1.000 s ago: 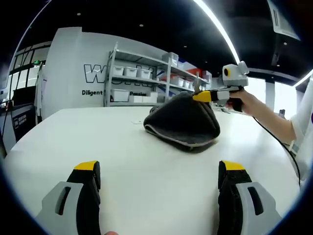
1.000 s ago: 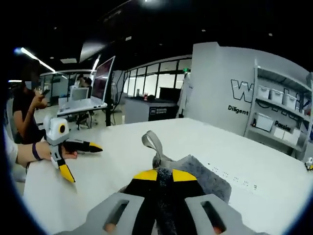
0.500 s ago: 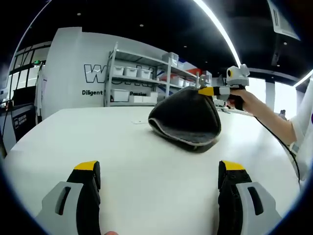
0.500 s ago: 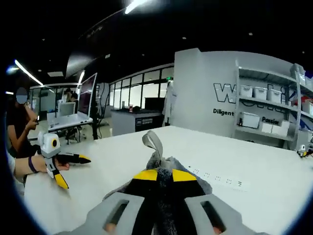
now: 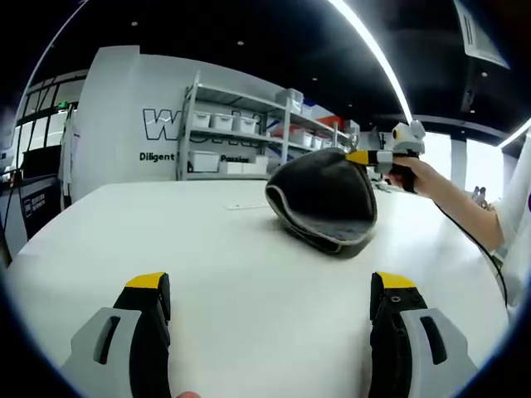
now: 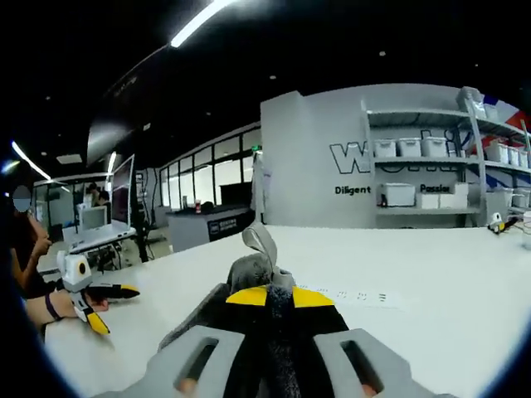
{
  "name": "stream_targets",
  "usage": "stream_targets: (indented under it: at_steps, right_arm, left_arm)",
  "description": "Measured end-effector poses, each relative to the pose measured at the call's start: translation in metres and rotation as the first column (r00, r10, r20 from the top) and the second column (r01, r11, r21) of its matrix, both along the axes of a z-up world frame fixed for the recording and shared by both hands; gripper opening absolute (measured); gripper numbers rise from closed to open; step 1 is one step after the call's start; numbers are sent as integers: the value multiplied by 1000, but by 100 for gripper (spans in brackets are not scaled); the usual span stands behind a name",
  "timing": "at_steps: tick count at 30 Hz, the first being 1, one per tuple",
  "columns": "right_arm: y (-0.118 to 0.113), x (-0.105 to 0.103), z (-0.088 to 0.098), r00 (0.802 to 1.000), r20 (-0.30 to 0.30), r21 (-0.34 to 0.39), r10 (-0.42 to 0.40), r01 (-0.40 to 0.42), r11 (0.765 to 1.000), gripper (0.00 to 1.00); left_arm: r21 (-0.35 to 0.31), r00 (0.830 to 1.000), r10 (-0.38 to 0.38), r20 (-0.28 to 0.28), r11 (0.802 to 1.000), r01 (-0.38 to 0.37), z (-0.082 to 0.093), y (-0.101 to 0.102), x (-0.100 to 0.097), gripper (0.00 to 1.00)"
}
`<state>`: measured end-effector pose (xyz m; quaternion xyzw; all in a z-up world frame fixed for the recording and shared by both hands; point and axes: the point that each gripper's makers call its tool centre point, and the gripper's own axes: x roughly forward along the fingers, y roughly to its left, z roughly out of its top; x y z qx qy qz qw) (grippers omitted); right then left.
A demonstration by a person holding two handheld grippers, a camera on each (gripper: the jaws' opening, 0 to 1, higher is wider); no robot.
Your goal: Open the folded towel by lifting each exposed corner and separating the folded layers until the towel lies flat within the target outline without major curled edges
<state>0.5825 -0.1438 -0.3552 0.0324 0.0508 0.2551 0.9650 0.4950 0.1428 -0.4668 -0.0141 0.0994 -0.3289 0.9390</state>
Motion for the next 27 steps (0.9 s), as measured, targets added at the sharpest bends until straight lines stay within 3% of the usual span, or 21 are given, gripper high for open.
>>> stream_targets:
  at_steps: [12, 27]
  right_arm:
    - [-44, 2, -12, 995, -15, 26, -104, 104, 994, 3]
    - [-90, 2, -39, 974, -59, -9, -218, 218, 976, 4]
  left_arm:
    - [-1, 1000, 1, -1, 1000, -1, 0, 0, 1, 99]
    - [-3, 1000, 1, -2, 1000, -1, 0, 1, 0, 99]
